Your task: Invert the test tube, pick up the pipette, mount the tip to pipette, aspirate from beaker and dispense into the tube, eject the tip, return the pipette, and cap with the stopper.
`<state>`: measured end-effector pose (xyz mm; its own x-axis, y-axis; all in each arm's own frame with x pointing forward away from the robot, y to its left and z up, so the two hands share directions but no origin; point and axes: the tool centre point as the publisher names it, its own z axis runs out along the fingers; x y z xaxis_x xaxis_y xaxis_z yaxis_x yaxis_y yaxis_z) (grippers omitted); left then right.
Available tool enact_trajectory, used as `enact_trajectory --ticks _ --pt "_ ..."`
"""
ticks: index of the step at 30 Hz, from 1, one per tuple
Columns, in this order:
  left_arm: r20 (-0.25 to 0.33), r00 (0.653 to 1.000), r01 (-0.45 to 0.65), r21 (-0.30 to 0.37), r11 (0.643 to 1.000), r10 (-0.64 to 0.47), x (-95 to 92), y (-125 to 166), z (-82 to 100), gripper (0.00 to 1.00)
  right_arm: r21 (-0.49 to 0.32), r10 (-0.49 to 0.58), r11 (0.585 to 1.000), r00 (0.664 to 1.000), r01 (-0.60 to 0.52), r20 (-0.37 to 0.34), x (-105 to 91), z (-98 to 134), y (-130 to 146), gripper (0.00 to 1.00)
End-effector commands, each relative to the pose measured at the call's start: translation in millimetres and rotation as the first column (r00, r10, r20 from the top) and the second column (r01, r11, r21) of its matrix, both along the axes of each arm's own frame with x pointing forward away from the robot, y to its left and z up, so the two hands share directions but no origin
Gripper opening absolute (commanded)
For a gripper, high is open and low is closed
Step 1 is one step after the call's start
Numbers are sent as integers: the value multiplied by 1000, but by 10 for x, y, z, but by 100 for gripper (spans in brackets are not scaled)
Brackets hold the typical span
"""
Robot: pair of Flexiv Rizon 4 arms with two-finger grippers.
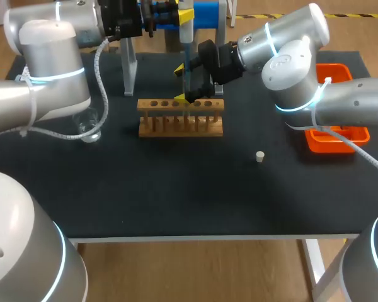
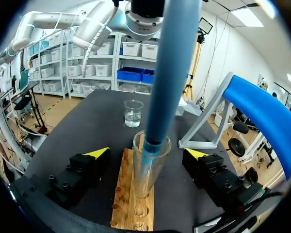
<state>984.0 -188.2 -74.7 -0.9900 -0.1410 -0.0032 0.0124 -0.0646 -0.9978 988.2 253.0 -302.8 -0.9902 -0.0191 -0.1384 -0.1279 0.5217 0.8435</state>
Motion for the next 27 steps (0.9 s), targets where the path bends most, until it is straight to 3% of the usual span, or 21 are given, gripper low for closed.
enact_trajectory --ticks 1,27 --pt "-1 1000 6 1 1000 -6 16 11 -10 0 -1 1 1000 1000 -1 0 1 5 -5 100" --pt "-5 1000 -4 30 1000 4 47 -18 -54 0 -1 1 1000 1000 -1 0 1 5 -5 100"
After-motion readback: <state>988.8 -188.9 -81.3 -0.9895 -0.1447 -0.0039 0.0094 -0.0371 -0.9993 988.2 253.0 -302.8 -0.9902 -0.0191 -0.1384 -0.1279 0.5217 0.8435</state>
